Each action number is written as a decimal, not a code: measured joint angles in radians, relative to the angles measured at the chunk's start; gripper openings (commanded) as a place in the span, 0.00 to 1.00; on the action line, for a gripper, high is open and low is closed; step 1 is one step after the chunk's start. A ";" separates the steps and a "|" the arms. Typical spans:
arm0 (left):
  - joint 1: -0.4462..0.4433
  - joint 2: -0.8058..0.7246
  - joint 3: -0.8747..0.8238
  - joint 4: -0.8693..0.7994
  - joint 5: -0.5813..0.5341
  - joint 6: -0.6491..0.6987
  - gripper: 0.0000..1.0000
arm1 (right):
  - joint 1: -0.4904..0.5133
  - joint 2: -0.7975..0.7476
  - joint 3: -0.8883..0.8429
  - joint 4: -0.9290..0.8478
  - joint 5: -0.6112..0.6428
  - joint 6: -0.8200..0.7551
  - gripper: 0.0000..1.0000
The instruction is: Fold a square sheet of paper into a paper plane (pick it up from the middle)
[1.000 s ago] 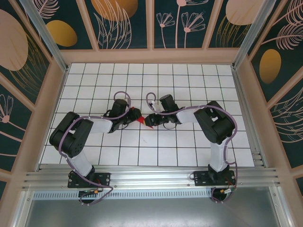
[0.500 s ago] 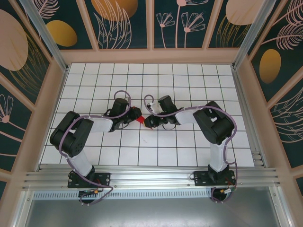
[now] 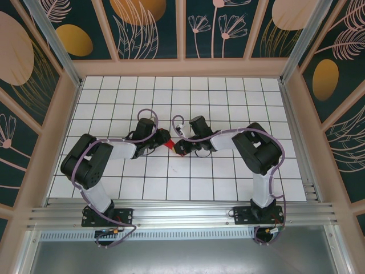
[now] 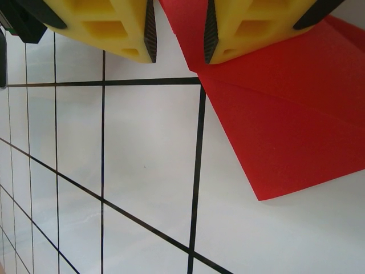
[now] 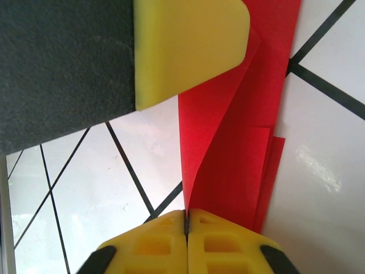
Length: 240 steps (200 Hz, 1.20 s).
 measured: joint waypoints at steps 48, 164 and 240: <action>0.000 -0.004 0.000 0.001 0.002 0.001 0.35 | -0.013 0.006 0.000 0.027 -0.054 0.058 0.00; 0.000 -0.108 -0.074 0.057 0.058 0.024 0.39 | -0.049 0.069 0.049 0.078 -0.208 0.313 0.00; 0.000 -0.094 -0.077 0.076 0.073 0.024 0.38 | -0.063 0.119 0.070 0.066 -0.227 0.385 0.00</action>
